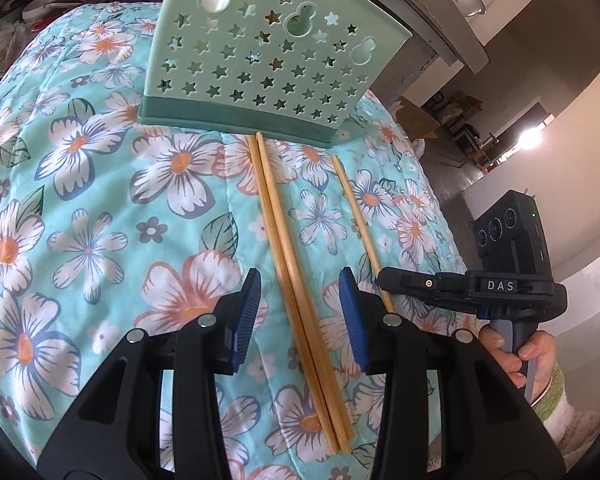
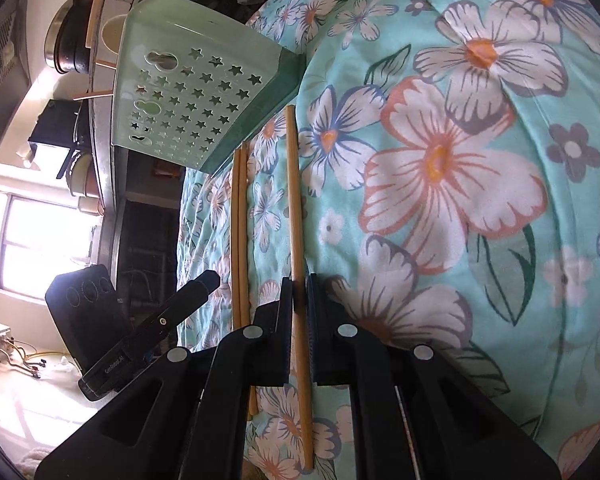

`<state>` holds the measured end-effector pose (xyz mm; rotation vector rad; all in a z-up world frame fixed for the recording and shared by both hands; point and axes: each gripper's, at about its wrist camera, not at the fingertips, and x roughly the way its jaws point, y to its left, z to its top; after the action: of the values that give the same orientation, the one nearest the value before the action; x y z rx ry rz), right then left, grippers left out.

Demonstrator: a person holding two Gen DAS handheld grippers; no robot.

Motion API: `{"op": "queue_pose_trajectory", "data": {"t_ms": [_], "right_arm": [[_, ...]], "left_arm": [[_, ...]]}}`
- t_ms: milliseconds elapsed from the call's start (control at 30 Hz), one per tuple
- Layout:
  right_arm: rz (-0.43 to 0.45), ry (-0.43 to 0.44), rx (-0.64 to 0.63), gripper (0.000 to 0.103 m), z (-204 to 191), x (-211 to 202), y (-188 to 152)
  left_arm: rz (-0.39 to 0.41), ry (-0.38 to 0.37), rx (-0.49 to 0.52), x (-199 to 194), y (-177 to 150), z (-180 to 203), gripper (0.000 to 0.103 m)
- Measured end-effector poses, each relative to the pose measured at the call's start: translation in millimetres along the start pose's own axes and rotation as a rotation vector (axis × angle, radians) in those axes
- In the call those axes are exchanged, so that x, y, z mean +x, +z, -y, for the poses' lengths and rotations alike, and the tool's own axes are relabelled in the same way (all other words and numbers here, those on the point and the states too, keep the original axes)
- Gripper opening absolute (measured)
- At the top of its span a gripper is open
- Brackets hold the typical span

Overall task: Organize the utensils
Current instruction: 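Move both tools down over the loose wooden chopsticks beside the holder, then grasp a wooden chopstick with the left tool while the right tool grasps another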

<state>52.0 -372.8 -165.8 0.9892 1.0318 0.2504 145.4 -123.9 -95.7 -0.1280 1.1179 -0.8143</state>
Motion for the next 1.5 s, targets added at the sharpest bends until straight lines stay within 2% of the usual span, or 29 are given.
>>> {"op": "queue_pose_trajectory", "data": {"t_ms": [267,333,367,500,633,733,867,1300,1500], "right_arm": [[-0.001,0.007,0.001,0.007,3.8,-3.4,-2.9],[0.000,0.009,0.002,0.007,1.9,-2.0,-2.9],[0.000,0.010,0.003,0.007,1.4,-1.2,-3.0],[0.000,0.011,0.003,0.007,4.1,-3.3,-3.3],[-0.001,0.010,0.002,0.007,4.0,-2.7,-2.9],[-0.004,0.010,0.002,0.007,4.0,-2.7,-2.6],[-0.004,0.004,0.001,0.007,6.4,-3.6,-3.4],[-0.008,-0.007,-0.002,0.007,-0.9,-1.3,-4.8],[-0.054,-0.023,-0.034,0.007,-8.7,-2.5,-12.2]], "left_arm": [[-0.003,0.205,0.161,22.3,-1.0,28.0,0.037],[-0.006,0.235,0.170,26.6,-1.7,27.3,0.029],[-0.007,0.235,0.167,27.4,-1.7,26.4,0.028],[-0.003,0.221,0.142,29.9,0.4,23.4,0.013],[-0.003,0.164,0.067,21.2,1.6,8.6,0.007],[-0.006,0.115,-0.001,17.2,2.7,-4.5,0.006],[-0.003,0.085,-0.049,14.6,1.6,-16.2,0.005],[0.044,0.103,-0.115,-16.8,-8.6,-35.5,0.004],[0.050,0.108,-0.185,-37.4,-21.2,-47.4,0.004]]}}
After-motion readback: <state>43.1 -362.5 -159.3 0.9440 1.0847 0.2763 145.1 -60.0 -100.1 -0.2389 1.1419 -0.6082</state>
